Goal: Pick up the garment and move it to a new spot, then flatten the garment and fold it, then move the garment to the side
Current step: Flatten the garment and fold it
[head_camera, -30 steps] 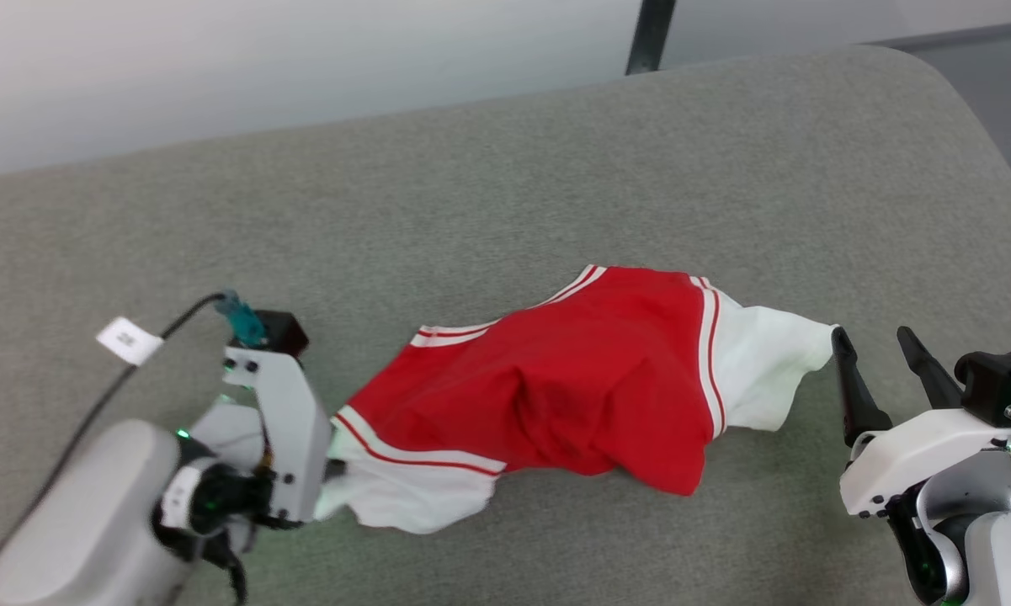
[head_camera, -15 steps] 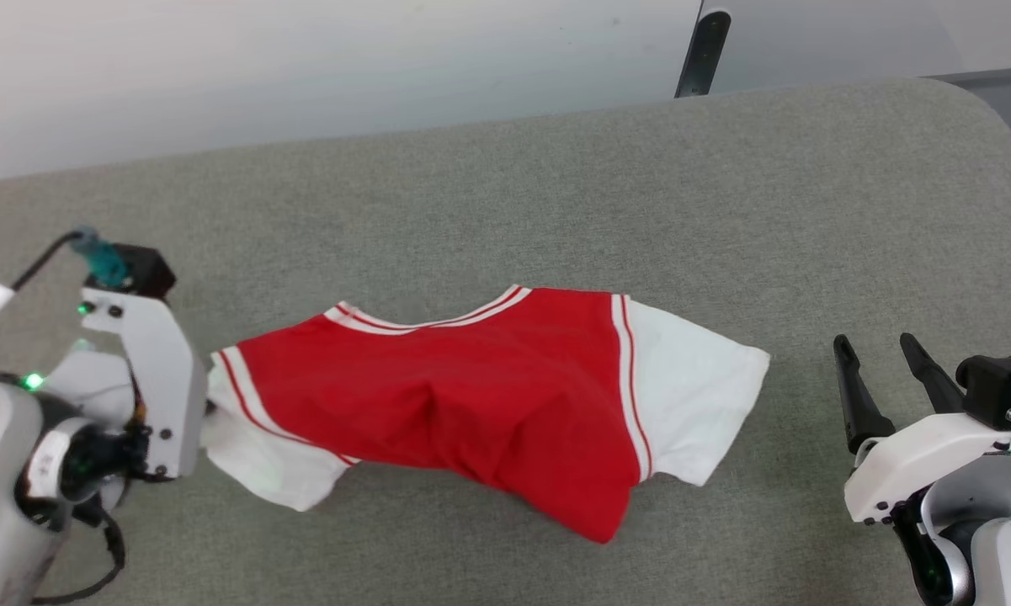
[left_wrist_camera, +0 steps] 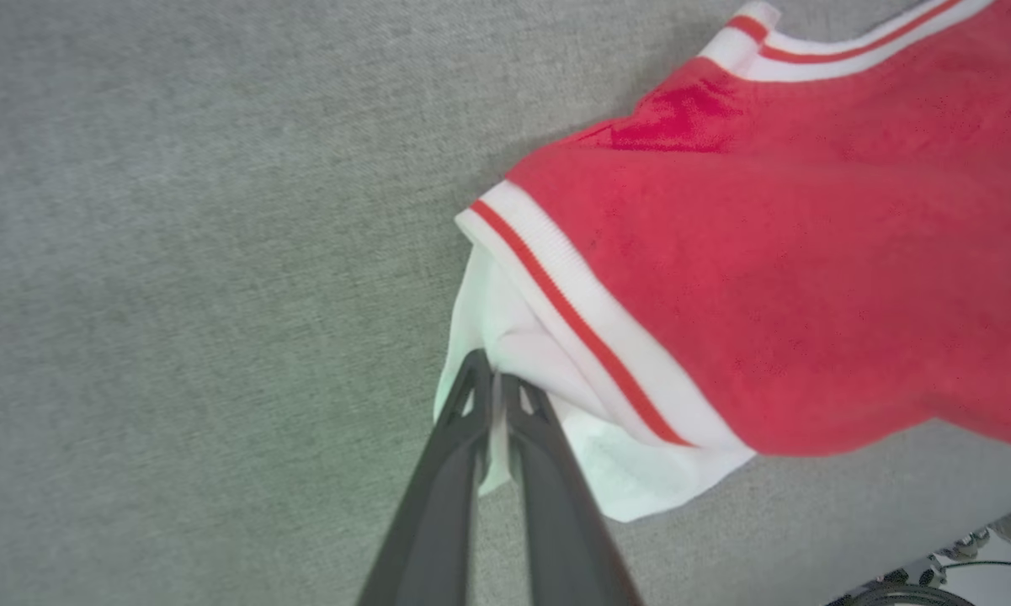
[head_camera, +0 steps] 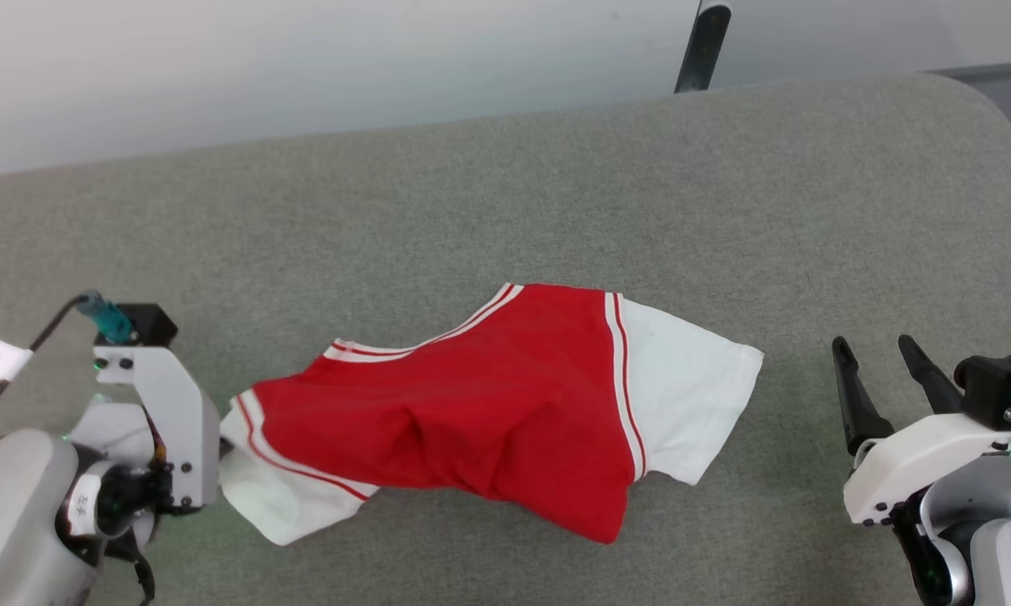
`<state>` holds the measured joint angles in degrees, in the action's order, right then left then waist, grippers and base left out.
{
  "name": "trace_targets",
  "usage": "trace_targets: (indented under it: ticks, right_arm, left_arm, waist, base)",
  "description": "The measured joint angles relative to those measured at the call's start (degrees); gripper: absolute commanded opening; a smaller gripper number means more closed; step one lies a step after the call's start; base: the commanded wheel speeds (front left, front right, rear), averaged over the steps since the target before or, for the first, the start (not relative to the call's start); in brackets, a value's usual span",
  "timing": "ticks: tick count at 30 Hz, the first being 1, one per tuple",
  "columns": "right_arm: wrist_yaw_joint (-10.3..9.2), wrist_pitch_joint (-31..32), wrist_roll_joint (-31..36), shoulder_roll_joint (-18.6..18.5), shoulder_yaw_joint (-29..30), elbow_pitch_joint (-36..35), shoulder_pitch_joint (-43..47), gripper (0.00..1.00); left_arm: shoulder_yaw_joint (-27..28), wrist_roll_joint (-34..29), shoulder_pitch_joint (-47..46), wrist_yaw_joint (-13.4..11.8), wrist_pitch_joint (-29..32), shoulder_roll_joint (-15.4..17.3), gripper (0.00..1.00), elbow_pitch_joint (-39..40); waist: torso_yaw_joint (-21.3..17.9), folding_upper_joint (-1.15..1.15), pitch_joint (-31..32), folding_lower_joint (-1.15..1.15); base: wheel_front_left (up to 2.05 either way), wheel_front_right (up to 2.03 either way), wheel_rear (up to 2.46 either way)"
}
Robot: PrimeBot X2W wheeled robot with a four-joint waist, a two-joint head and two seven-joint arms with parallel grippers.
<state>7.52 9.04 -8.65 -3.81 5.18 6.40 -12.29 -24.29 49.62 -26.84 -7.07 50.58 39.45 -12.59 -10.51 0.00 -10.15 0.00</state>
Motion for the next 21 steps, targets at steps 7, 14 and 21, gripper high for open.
trace_targets:
  ticks: [7,14,21]
  right_arm:
    - [0.00,0.3,0.1,-0.2,0.1,-0.1,1.5,1.00]
    - [0.00,1.1,0.2,-0.5,-0.2,-1.1,2.8,1.00]
    - [0.00,0.8,0.2,-0.5,-0.3,-2.4,4.4,1.00]
  left_arm:
    - [0.7,-0.7,-0.7,0.5,-2.9,0.0,1.00,1.6]
    - [1.4,0.3,3.0,0.0,-4.5,0.1,1.00,6.5]
    - [3.3,0.9,9.2,-0.2,-10.7,0.2,1.00,11.5]
  waist:
    - [1.1,0.00,2.1,0.00]
    - [2.6,0.00,4.5,0.00]
    - [3.0,0.00,6.7,0.00]
  base:
    - [0.00,0.00,0.00]
    - [0.00,0.00,0.00]
    - [0.00,0.00,0.00]
